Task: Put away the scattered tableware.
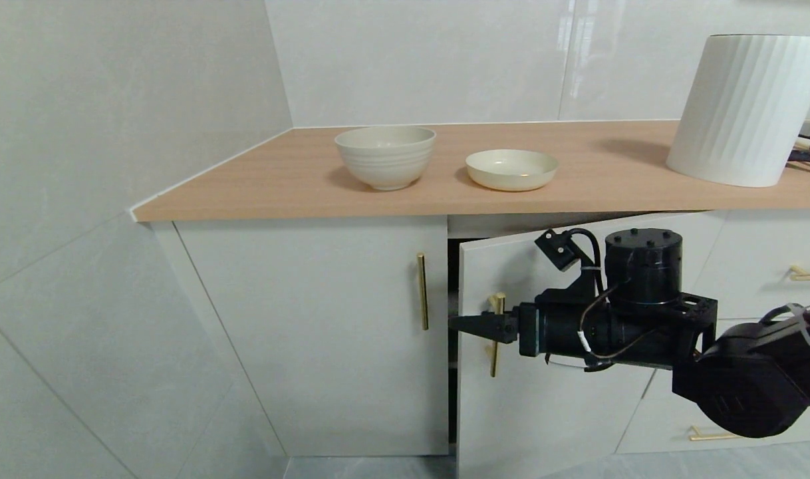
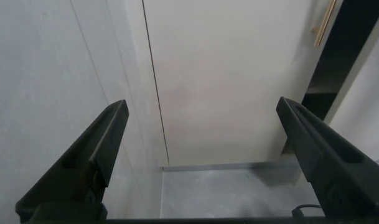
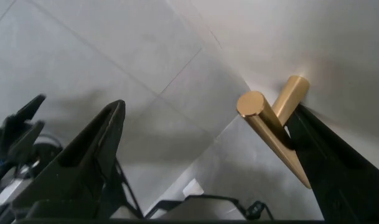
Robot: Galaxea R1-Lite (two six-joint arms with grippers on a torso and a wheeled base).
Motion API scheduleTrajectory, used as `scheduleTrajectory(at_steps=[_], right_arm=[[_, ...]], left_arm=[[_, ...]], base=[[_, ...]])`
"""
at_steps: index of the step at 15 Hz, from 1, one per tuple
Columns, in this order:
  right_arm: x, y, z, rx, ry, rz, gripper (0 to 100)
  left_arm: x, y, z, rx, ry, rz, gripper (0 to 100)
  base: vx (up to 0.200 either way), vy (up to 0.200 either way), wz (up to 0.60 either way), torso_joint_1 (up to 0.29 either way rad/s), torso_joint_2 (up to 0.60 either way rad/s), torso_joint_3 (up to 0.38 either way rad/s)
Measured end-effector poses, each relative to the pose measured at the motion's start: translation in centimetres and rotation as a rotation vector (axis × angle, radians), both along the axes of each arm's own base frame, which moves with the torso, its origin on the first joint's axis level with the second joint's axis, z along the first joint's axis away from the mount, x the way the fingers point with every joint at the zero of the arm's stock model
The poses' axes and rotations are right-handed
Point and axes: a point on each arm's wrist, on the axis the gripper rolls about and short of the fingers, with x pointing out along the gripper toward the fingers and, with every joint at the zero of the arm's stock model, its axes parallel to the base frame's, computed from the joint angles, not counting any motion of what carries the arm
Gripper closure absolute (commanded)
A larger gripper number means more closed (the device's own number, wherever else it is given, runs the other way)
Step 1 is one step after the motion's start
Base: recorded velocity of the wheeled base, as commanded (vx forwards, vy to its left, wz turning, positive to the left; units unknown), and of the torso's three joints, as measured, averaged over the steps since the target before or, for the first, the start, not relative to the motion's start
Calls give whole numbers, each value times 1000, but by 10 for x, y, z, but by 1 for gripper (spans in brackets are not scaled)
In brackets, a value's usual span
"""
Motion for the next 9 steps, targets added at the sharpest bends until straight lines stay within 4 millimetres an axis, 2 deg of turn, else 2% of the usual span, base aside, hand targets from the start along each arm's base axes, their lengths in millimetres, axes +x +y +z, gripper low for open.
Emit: scheduleTrajectory(at_steps=[7, 9], right_arm=[[-19, -11, -3, -29, -21, 52, 0], [-24, -14, -7, -40, -63, 73, 0]], left_arm=[[0, 0, 1, 47, -5, -3, 0], [-6, 0, 20, 62, -59, -14, 0]], base=[[0, 0, 0, 0, 0, 0], [0, 0, 0, 0, 0, 0]])
